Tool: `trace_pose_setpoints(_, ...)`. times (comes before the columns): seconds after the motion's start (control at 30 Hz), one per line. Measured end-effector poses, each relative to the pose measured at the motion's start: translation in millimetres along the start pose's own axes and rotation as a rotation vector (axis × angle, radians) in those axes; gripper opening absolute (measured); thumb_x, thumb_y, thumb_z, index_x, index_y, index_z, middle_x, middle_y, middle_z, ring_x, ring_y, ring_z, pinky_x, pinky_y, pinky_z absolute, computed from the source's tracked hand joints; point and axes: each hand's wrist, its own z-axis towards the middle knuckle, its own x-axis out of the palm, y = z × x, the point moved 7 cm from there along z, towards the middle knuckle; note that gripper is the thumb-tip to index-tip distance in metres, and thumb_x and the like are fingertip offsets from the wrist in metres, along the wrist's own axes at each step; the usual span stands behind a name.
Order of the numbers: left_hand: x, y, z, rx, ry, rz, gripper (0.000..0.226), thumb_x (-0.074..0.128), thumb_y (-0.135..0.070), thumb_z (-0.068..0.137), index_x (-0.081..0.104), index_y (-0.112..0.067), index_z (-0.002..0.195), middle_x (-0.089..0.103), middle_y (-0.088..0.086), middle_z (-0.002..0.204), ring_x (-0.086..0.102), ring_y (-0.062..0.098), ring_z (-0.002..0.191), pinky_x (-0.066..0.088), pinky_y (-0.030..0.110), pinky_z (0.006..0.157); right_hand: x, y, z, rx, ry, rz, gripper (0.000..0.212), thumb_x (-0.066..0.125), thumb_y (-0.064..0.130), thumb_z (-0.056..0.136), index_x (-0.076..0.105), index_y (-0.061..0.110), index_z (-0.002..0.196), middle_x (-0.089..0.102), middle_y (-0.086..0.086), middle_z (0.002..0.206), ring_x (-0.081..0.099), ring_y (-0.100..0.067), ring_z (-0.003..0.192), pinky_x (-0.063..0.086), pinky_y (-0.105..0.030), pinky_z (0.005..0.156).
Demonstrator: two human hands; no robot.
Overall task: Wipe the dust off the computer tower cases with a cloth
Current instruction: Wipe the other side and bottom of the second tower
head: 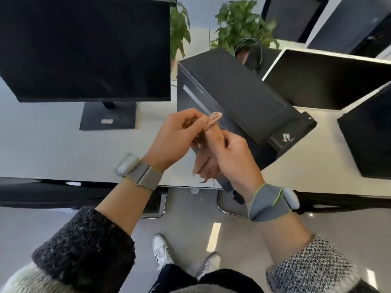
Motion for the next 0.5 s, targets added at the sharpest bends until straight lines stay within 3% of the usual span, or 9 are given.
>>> trace_pose_setpoints(0.07,6,-5,4,0.050,0.044,0.084,0.021,0.058,-0.026,0.105,0.076,-0.019,0.098,0.073,0.000,0.084,0.070,0.024,0.080,0.058,0.037,0.069,8,0,-9,0.020,0.068,0.126,0.055,0.046,0.046,0.112,0.064,-0.006,0.107,0.073,-0.014,0.065,0.070,-0.043,0.060,0.057,-0.051,0.055)
trace_pose_setpoints(0.13,16,-11,6,0.085,0.099,0.188,0.019,0.060,-0.028,0.104,0.077,-0.021,0.100,0.074,-0.007,0.087,0.069,0.011,0.082,0.055,0.030,0.074,3,-5,-17,0.033,0.007,0.177,0.059,0.043,0.048,0.112,0.061,-0.008,0.109,0.072,-0.017,0.066,0.069,-0.051,0.067,0.057,-0.063,0.063)
trace_pose_setpoints(0.2,27,-17,5,0.143,0.087,0.313,0.015,0.063,-0.025,0.102,0.078,-0.023,0.102,0.074,-0.011,0.094,0.067,0.005,0.090,0.052,0.025,0.081,-9,-14,-27,0.058,-0.099,0.214,0.055,0.047,0.048,0.111,0.063,-0.005,0.104,0.073,-0.014,0.066,0.071,-0.046,0.069,0.059,-0.063,0.070)
trace_pose_setpoints(0.3,43,-26,2,0.239,0.033,0.432,0.017,0.064,-0.014,0.098,0.076,-0.020,0.109,0.071,-0.011,0.102,0.064,0.004,0.098,0.052,0.022,0.086,-34,-34,-45,0.060,-0.276,0.249,0.052,0.056,0.048,0.107,0.067,0.001,0.087,0.070,-0.011,0.061,0.071,-0.033,0.057,0.059,-0.043,0.055)
trace_pose_setpoints(0.4,53,-31,2,0.363,0.035,0.552,0.028,0.060,-0.006,0.095,0.072,-0.019,0.117,0.070,-0.008,0.117,0.058,0.007,0.109,0.051,0.026,0.096,-43,-65,-50,0.106,-0.386,0.395,0.058,0.063,0.052,0.102,0.067,-0.002,0.082,0.066,-0.025,0.065,0.066,-0.043,0.059,0.057,-0.053,0.053)
trace_pose_setpoints(0.5,56,-31,3,0.419,0.023,0.658,0.030,0.059,-0.006,0.095,0.072,-0.017,0.119,0.069,-0.006,0.127,0.055,0.011,0.118,0.040,0.021,0.106,-35,-99,-48,0.219,-0.434,0.469,0.052,0.067,0.051,0.097,0.072,0.001,0.084,0.065,-0.020,0.072,0.063,-0.036,0.068,0.054,-0.048,0.063)
